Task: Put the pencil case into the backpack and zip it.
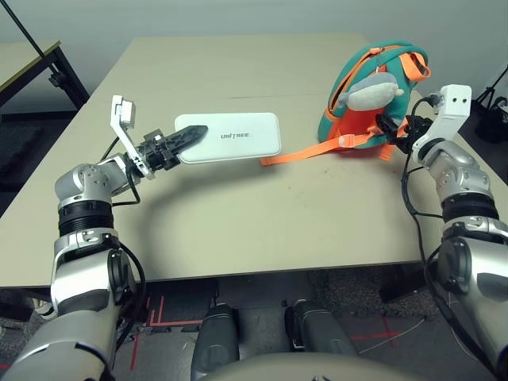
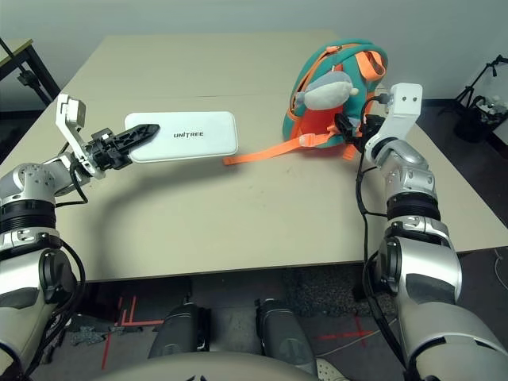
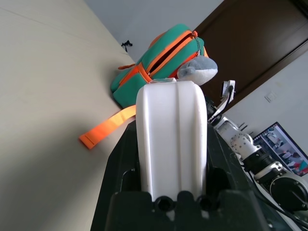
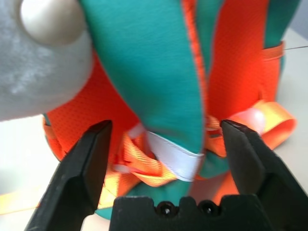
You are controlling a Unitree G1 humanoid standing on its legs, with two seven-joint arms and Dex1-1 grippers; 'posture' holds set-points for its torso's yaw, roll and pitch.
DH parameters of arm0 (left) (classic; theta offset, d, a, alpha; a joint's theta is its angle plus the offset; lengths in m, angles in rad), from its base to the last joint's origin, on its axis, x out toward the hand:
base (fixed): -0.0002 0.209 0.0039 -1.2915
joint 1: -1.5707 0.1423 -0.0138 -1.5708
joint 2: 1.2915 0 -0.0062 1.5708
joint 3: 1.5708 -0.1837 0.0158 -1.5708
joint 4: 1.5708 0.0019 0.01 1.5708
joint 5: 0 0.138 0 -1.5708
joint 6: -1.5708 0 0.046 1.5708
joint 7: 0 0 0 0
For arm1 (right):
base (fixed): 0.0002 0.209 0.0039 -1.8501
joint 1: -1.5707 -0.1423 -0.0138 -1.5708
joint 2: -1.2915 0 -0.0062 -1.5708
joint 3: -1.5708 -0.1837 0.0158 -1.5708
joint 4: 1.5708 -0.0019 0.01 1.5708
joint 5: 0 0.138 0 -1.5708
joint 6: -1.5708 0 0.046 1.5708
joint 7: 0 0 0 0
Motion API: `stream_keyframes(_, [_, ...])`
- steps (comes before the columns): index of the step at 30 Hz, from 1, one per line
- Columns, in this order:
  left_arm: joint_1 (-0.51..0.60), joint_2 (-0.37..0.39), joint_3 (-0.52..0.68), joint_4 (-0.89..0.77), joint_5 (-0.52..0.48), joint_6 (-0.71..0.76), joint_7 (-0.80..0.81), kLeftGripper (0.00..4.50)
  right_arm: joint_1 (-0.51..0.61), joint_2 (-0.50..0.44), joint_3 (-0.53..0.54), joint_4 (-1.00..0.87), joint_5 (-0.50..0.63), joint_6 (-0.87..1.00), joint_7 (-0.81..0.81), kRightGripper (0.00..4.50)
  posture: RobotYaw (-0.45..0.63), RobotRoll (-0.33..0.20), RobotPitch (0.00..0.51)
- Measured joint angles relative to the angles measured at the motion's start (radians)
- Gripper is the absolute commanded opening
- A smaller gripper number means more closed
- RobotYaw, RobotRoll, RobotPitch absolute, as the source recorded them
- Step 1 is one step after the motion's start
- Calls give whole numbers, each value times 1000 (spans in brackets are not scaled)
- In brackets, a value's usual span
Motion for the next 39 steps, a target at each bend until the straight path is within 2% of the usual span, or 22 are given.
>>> stream_keyframes(7, [19,0,14,-36,-34,6,38,1409,-35,2,-6,79,1,-57,7,942,-58,0,0])
stream_keyframes(10, [25,0,17,-43,-45,6,54,1409,-38,2,-7,81,3,-68,22,247,-58,0,0])
stream_keyframes(15, [33,-1,22,-50,-57,3,71,1409,-29,21,-12,36,35,-71,101,211,-70,0,0])
stream_keyframes(21, [32,0,30,-23,-57,-26,82,1409,103,69,-5,-293,121,40,195,204,-92,0,3])
stream_keyframes(24, [15,6,31,12,-57,-42,82,1409,177,87,-1,-485,167,141,194,203,-102,0,4])
stream_keyframes(33, [-32,18,19,75,-53,-79,81,1409,299,107,13,-942,291,375,145,198,-130,0,11])
stream_keyframes(39, [-40,30,10,106,-46,-98,77,1409,422,128,31,-1172,377,503,80,196,-141,0,17])
